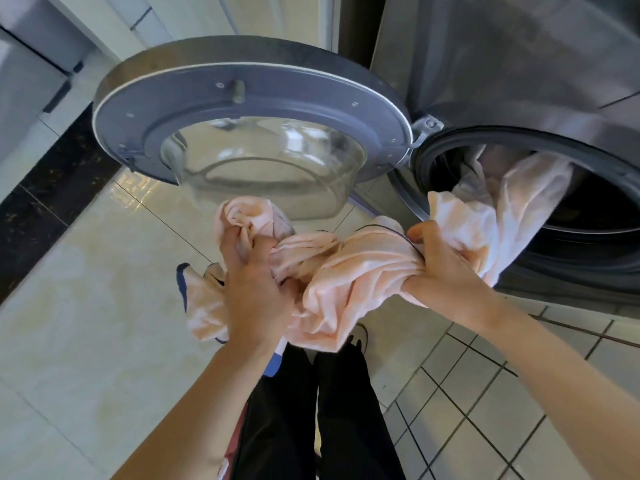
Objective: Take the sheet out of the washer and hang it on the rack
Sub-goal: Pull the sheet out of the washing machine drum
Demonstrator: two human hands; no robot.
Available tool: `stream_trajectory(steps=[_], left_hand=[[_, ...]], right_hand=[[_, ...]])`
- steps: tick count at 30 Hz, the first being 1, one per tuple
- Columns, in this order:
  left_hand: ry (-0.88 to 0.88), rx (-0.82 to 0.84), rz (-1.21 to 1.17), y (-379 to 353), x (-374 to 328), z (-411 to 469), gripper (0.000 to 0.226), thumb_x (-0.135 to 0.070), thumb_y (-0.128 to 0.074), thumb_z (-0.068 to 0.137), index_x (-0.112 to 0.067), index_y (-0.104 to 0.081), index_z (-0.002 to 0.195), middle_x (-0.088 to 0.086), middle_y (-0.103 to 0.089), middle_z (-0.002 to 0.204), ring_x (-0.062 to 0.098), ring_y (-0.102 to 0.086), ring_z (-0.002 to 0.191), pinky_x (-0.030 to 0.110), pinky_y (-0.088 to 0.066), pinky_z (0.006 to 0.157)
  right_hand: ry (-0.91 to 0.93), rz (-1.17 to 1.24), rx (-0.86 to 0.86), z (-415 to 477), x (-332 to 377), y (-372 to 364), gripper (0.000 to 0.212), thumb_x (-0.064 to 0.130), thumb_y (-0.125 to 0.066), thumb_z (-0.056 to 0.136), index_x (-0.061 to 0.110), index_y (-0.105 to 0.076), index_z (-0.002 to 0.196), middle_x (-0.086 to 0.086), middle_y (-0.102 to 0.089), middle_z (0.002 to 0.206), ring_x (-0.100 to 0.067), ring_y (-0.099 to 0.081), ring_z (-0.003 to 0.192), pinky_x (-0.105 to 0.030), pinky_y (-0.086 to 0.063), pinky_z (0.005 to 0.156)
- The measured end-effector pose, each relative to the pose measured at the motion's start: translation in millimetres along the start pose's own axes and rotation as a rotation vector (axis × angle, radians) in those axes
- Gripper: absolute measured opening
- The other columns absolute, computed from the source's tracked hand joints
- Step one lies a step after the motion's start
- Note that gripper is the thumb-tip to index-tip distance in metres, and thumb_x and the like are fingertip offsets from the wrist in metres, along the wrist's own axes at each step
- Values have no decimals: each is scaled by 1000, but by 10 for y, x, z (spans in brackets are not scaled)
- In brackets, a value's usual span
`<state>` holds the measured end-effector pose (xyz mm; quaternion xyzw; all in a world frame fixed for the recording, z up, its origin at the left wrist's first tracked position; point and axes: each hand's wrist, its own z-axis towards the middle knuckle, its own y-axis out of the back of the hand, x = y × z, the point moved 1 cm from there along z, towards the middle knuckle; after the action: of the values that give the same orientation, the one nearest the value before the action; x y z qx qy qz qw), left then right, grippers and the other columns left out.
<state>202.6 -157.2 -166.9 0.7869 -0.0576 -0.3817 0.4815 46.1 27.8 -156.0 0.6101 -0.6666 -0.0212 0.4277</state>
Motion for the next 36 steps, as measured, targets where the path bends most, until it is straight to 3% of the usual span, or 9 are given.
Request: stream_trajectory(steps=[3,5,9,14,20,23,28,31,36], left_hand=[[35,50,-60,-58,-104,-26,47,-21,-69,80,-26,-54,124,2,-14,154,29,-51,120,38,-45,93],[94,57,-67,-57,-138,-21,44,-26,-64,83,-27,-52,125,-2,-11,157,26,-53,119,30,-41,79],[56,42,49,12,-147,-9,37,-35,-66,78,-27,-51,111,-11,-11,160,23,-57,111,29,-32,66],[-50,37,180,65,-107,6,37,-36,-74,74,-26,-51,101,-19,-27,155,25,-63,94,36,-42,66],[-148,55,201,48,-102,46,39,-21,-74,75,-24,-59,110,-15,-60,118,20,-57,75,22,-18,51],[-156,92,200,56,-88,56,30,-20,-70,76,-23,-58,103,-10,-62,87,14,-42,63,25,-24,51],[-190,136,185,48,-59,49,29,-16,-71,75,-24,-53,96,-12,-54,73,16,-43,58,26,-27,50],[-213,156,193,15,-62,46,34,-15,-71,76,-27,-48,98,-12,-56,72,17,-45,57,24,-27,47],[-249,302,150,9,-38,66,57,-20,-64,84,-48,-33,124,-21,-57,86,11,-51,60,33,-45,54]], right_hand=[[90,105,-113,-92,170,-45,54,19,-57,62,45,-26,99,17,-52,98,-19,-47,103,-46,-37,97],[207,84,-183,-136,225,-91,57,9,-59,65,39,-29,105,23,-49,93,-15,-41,97,-51,-37,93],[385,-137,-232,-154,212,-145,62,15,-63,72,35,-29,119,2,-57,108,-27,-48,102,-52,-33,94],[449,-383,-184,-176,135,-276,67,10,-64,75,36,-30,127,-4,-57,108,-31,-51,104,-52,-32,95],[390,-448,-270,-134,166,-408,79,-1,-71,68,36,-32,127,-5,-61,96,-33,-56,97,-50,-35,89],[386,-444,-276,-76,137,-360,74,3,-73,67,32,-42,128,-3,-63,96,-32,-56,98,-48,-33,92],[414,-415,-290,-107,106,-336,80,3,-75,64,35,-35,125,0,-63,93,-30,-59,95,-50,-37,91],[409,-414,-272,-118,74,-305,78,6,-76,66,35,-34,125,0,-63,94,-30,-59,96,-50,-37,91],[407,-393,-204,-99,13,-194,64,9,-68,76,28,-49,134,-1,-62,104,-29,-54,107,-50,-31,98]])
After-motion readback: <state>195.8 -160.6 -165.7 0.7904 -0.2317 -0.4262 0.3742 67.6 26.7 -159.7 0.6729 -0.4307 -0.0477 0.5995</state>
